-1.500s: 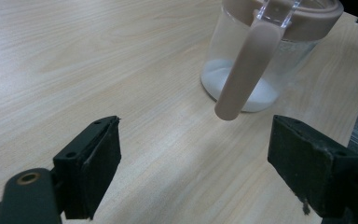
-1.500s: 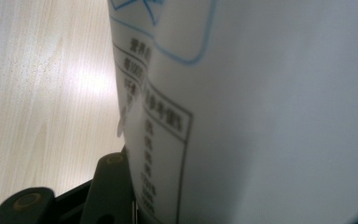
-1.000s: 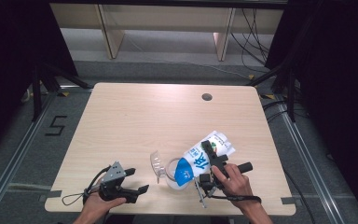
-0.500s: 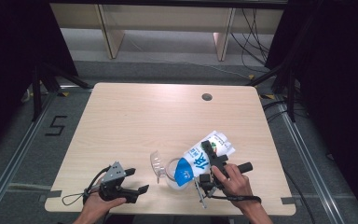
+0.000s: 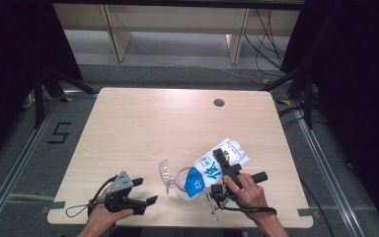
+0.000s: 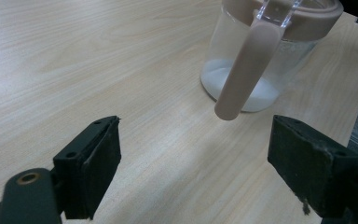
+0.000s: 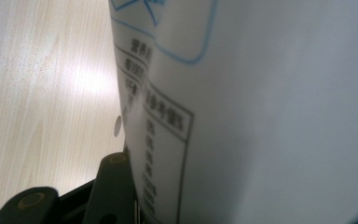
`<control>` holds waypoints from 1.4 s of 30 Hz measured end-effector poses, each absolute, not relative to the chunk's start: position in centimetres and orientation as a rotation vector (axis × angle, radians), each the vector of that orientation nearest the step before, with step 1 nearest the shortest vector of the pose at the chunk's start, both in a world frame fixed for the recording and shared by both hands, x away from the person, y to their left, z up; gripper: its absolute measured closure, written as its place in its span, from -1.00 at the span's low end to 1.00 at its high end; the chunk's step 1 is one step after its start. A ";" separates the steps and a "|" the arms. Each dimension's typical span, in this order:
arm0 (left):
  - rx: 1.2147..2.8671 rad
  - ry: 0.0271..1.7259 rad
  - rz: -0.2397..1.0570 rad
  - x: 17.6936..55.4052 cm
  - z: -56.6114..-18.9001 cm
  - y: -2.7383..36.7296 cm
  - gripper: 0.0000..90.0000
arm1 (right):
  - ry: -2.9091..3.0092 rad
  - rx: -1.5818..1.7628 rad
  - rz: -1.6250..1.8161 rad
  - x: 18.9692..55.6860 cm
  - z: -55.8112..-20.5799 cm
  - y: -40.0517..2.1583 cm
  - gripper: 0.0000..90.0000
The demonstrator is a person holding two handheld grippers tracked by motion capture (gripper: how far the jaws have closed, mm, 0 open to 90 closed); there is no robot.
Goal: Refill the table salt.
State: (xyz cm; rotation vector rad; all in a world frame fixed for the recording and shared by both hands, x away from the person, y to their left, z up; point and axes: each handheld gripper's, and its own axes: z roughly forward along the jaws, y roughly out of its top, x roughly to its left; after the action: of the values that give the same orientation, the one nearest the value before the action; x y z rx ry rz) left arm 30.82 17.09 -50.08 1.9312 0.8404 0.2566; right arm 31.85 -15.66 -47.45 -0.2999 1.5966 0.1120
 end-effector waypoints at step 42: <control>1.931 0.836 0.247 30.8 -50.1 17.1 -0.63 | 1.558 -0.334 0.129 32.0 -47.3 -15.5 0.28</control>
State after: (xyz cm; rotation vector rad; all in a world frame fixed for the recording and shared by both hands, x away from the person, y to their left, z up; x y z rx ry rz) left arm 30.84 17.10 -50.11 1.9308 0.8364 0.2468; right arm 31.96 -15.51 -47.26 -0.3338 1.5581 0.1289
